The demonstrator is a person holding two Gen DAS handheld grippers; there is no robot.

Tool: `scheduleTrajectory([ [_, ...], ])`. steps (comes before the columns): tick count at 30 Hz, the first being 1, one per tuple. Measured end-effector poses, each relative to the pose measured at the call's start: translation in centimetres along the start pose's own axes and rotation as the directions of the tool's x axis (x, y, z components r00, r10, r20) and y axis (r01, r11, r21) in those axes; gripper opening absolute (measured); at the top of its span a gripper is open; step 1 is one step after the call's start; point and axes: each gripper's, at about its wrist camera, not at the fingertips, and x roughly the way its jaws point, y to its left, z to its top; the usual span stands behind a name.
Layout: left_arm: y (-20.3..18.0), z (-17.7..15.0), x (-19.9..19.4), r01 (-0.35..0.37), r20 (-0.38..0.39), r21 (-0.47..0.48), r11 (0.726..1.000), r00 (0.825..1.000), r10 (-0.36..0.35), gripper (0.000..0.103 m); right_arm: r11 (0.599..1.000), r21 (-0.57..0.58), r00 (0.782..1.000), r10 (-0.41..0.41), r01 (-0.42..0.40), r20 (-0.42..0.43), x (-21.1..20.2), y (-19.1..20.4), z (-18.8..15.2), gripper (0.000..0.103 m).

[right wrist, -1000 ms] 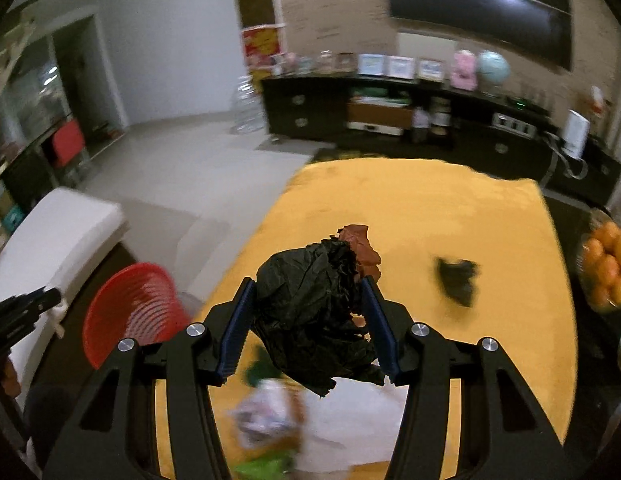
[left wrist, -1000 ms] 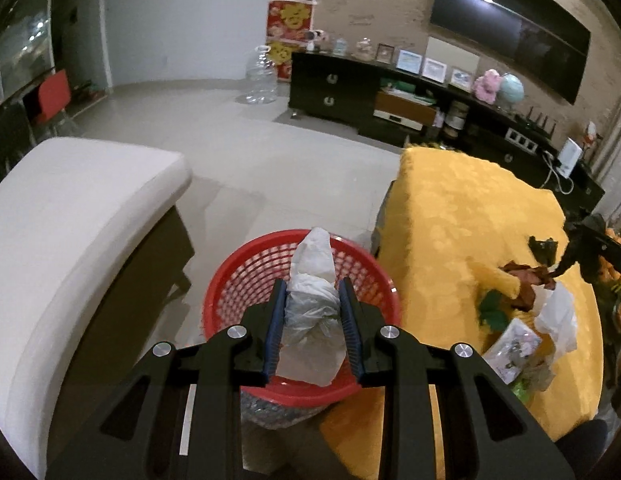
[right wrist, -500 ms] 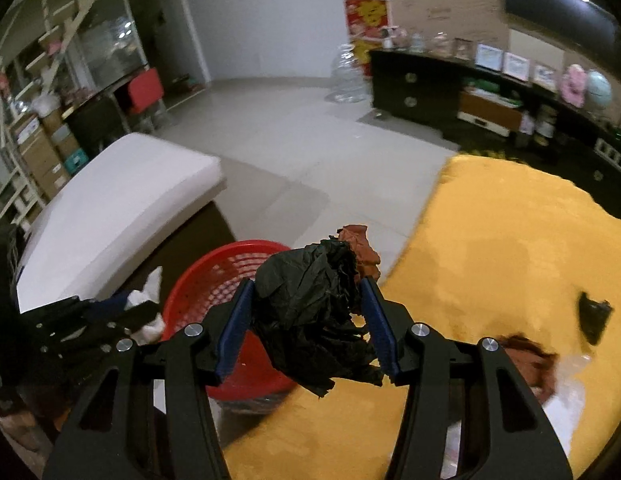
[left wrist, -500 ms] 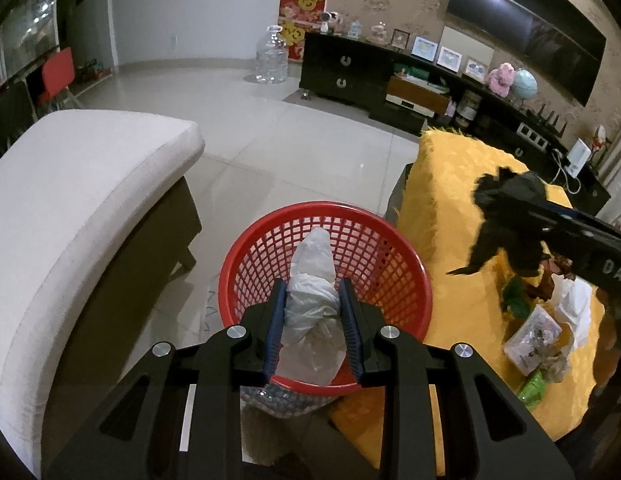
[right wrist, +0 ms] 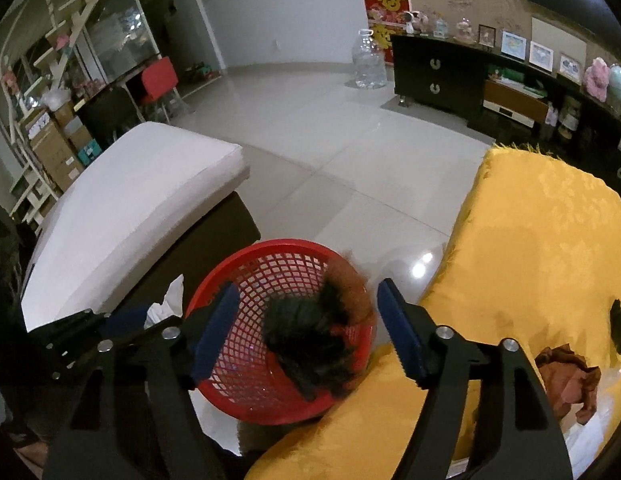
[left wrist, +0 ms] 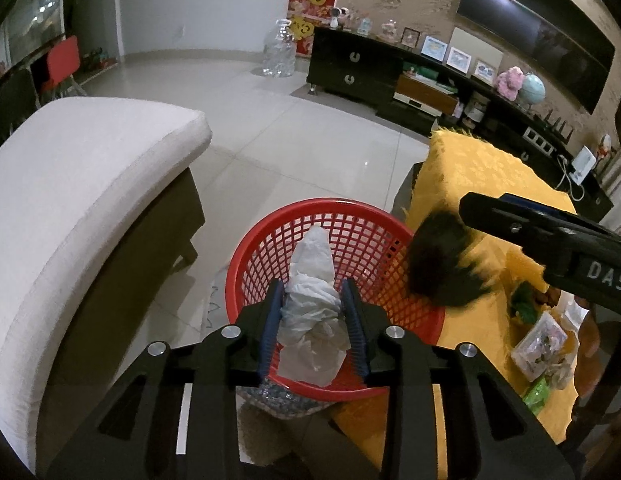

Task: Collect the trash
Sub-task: 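Carry tissue and black bag over the red wastebasket and open both grippers, then grasp the clear printed packet with the left gripper while the right gripper returns to the table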

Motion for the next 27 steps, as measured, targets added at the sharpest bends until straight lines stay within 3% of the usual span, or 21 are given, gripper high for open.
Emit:
scheduleTrajectory([
  [3, 0.0, 0.0, 0.0, 0.001, -0.002, -0.004, 1.0, 1.0, -0.001, 0.046, 1.0, 0.004, 1.0, -0.004, 0.004, 0.006, -0.4, -0.2, -0.2, 0.072],
  [5, 0.0, 0.0, -0.1, 0.001, -0.001, -0.006, 1.0, 1.0, -0.001, 0.064, 1.0, 0.007, 1.0, -0.007, 0.007, 0.013, -0.7, -0.3, -0.3, 0.072],
  [7, -0.1, -0.1, -0.2, -0.002, 0.012, -0.01, 1.0, 1.0, 0.002, 0.068, 1.0, 0.007, 1.0, -0.014, 0.013, 0.025, -1.2, -0.4, -0.4, 0.072],
  [17, -0.5, 0.1, -1.7, -0.044, 0.053, -0.003, 0.999, 0.998, 0.044, 0.08, 0.996, -0.01, 0.993, -0.083, 0.084, 0.09, -4.1, -1.3, -1.9, 0.074],
  [27, -2.7, -0.1, -3.0, -0.048, 0.093, 0.065, 0.997, 0.995, 0.042, 0.081, 0.98, 0.044, 0.964, -0.201, 0.196, 0.177, -8.6, -3.6, -4.5, 0.086],
])
